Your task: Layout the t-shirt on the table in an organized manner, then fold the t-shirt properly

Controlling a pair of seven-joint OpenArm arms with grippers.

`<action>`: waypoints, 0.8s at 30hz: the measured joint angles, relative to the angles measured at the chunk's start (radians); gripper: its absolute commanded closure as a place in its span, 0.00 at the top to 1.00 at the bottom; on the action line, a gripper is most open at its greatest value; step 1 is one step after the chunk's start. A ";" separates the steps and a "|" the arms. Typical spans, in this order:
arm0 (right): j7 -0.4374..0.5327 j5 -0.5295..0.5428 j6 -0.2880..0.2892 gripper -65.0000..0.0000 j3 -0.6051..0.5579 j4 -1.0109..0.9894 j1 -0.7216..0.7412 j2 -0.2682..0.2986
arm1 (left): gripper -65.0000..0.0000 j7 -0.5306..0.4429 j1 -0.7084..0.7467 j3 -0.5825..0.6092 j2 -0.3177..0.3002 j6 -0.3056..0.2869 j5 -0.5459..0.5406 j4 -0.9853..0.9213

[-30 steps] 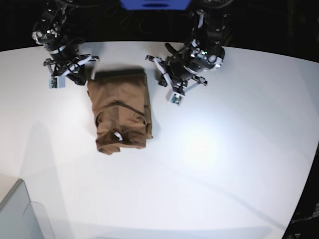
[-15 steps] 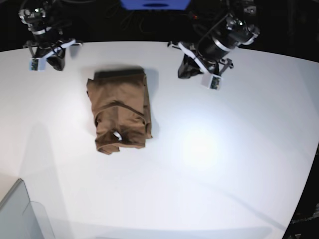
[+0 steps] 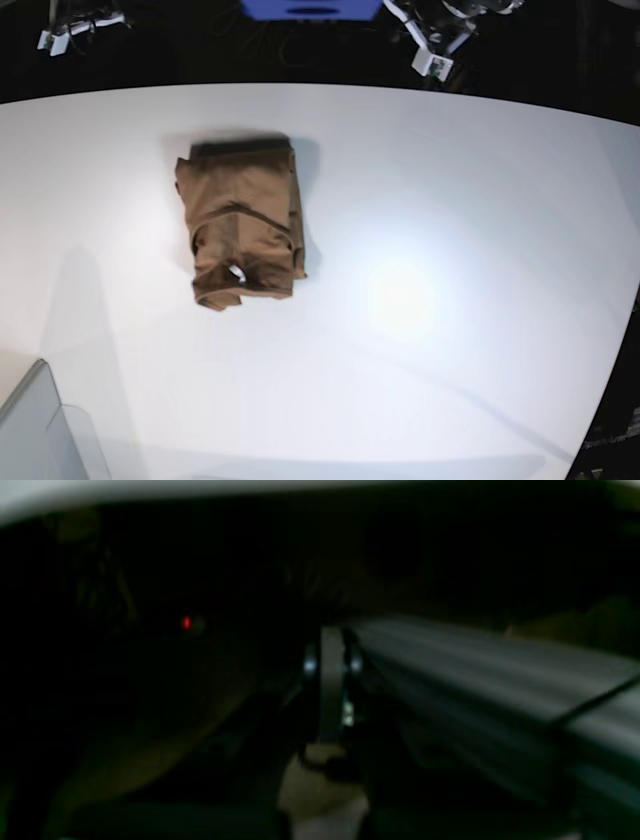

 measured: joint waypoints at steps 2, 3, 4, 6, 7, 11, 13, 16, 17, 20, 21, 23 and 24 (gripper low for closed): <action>0.010 -0.051 -0.001 0.00 0.003 -0.060 0.015 0.006 | 0.00 -0.077 -0.003 0.000 -0.021 0.002 -0.003 -0.070; 0.010 -0.077 -0.002 0.00 0.004 -0.091 0.033 0.008 | 0.00 -0.124 -0.006 0.000 -0.035 -0.001 -0.003 -0.114; 0.011 -0.104 -0.006 0.00 0.004 -0.122 0.047 0.007 | 0.00 -0.134 -0.008 -0.001 -0.039 0.000 0.027 -0.155; 0.014 -0.166 -0.005 0.00 -0.005 -0.202 0.086 0.007 | 0.00 -0.187 -0.014 -0.006 -0.044 0.005 0.083 -0.259; 0.009 -0.206 -0.005 0.00 -0.021 -0.236 0.104 0.005 | 0.00 -0.191 -0.022 -0.006 -0.043 0.001 0.125 -0.312; 0.041 -0.259 -0.001 0.00 -0.054 -0.338 0.149 0.002 | 0.00 -0.307 -0.152 -0.046 -0.026 -0.016 0.143 -0.621; 0.100 -0.260 -0.002 0.00 -0.095 -0.389 0.151 0.014 | 0.00 -0.372 -0.256 -0.092 -0.031 -0.004 0.151 -0.816; 0.178 -0.264 -0.009 0.00 -0.206 -0.488 0.146 0.020 | 0.00 -0.470 -0.370 -0.124 -0.047 0.000 0.162 -1.051; 0.225 -0.263 -0.009 0.00 -0.245 -0.526 0.148 0.023 | 0.00 -0.536 -0.404 -0.122 -0.051 0.003 0.156 -1.123; 0.380 -0.259 -0.002 0.00 -0.350 -0.659 0.152 0.034 | 0.00 -0.646 -0.480 -0.072 -0.042 -0.003 0.154 -1.276; 0.432 -0.263 -0.002 0.00 -0.383 -0.716 0.155 0.047 | 0.00 -0.682 -0.505 -0.055 -0.038 -0.003 0.154 -1.323; 0.546 -0.264 -0.002 0.00 -0.455 -0.841 0.166 0.089 | 0.00 -0.743 -0.554 -0.043 -0.033 -0.003 0.155 -1.415; 0.621 -0.260 -0.013 0.00 -0.497 -0.921 0.180 0.113 | 0.00 -0.788 -0.585 -0.036 -0.034 -0.002 0.153 -1.472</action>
